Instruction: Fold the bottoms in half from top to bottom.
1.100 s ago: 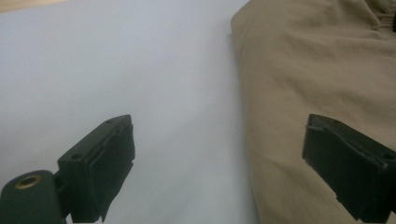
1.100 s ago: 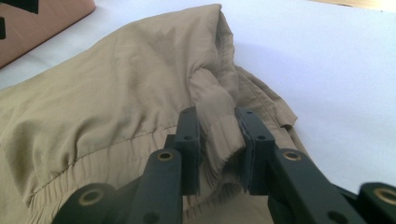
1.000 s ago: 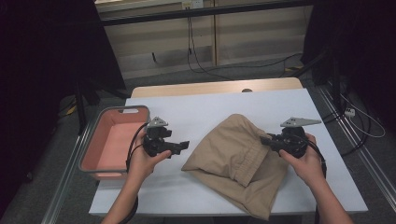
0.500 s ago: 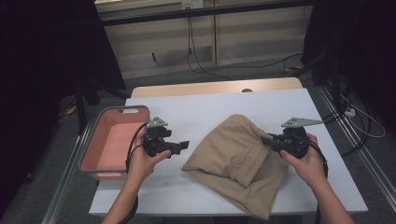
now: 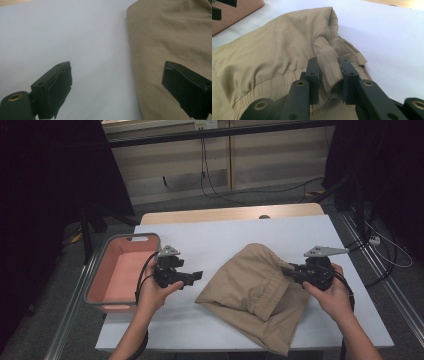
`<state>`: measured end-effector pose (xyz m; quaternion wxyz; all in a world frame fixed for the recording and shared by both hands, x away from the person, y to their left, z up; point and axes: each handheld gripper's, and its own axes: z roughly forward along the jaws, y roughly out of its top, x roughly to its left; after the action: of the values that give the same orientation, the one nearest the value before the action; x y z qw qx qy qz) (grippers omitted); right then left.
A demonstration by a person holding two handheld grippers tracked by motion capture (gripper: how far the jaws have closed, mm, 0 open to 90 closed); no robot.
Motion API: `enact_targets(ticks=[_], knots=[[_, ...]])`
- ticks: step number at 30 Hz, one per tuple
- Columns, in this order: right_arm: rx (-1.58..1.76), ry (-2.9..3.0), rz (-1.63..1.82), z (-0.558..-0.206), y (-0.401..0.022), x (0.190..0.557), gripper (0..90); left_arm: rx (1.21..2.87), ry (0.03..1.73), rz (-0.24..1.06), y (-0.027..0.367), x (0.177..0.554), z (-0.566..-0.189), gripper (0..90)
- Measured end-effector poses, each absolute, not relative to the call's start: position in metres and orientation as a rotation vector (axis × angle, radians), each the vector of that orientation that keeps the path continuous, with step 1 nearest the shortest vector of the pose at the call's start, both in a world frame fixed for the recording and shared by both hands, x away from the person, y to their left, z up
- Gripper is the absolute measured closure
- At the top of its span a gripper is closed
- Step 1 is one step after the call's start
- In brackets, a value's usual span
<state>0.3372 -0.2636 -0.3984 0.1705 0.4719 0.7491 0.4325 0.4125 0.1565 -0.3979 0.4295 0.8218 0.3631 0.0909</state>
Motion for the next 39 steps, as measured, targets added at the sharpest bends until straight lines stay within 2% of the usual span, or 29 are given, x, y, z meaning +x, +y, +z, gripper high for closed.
enact_targets(ticks=[39], knots=[[1.387,2.128,1.202,-0.401,-0.288,0.326,72.6,2.055,0.900,0.230,0.155,0.412,-0.397,9.4]])
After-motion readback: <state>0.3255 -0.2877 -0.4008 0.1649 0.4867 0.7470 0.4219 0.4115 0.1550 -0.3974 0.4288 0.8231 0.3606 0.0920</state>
